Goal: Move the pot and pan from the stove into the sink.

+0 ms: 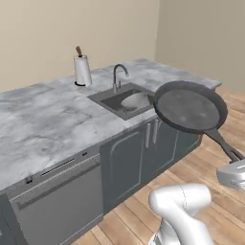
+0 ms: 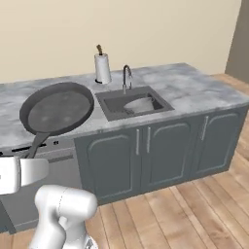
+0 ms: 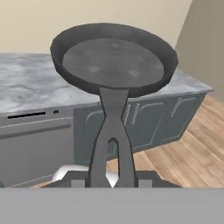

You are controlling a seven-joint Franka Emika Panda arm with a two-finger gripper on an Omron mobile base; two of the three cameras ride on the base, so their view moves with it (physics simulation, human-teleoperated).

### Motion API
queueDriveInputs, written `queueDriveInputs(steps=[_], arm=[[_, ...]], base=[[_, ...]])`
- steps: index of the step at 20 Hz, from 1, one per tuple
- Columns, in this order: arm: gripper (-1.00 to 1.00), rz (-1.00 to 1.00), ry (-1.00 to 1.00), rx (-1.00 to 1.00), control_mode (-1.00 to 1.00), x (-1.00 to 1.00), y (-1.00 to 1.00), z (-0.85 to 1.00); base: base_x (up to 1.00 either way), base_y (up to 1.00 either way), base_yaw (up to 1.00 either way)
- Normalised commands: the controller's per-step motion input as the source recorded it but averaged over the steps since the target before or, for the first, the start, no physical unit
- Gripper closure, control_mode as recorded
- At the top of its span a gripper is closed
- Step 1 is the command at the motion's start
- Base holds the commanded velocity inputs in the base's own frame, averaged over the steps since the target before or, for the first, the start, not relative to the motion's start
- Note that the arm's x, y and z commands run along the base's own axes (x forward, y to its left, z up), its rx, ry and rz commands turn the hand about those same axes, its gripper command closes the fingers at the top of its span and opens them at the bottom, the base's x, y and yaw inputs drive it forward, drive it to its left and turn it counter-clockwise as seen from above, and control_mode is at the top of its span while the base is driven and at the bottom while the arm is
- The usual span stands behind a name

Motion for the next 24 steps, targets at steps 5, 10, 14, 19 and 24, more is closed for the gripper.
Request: queueDriveInputs(steps=[5, 10, 14, 19, 24], arm=[[1.0, 0.0, 0.0, 0.0, 1.0, 0.0, 0.0, 0.0], [1.0, 0.0, 0.0, 0.0, 1.0, 0.0, 0.0, 0.0], [1.0, 0.0, 0.0, 0.0, 1.0, 0.0, 0.0, 0.0], [1.0, 0.0, 0.0, 0.0, 1.0, 0.0, 0.0, 0.0], [1.0, 0.0, 0.0, 0.0, 1.0, 0.0, 0.0, 0.0]], base=[[0.0, -0.02, 0.45], [0.0, -0.01, 0.45], [0.0, -0.01, 0.45], [0.0, -0.03, 0.43], [0.0, -0.03, 0.27]])
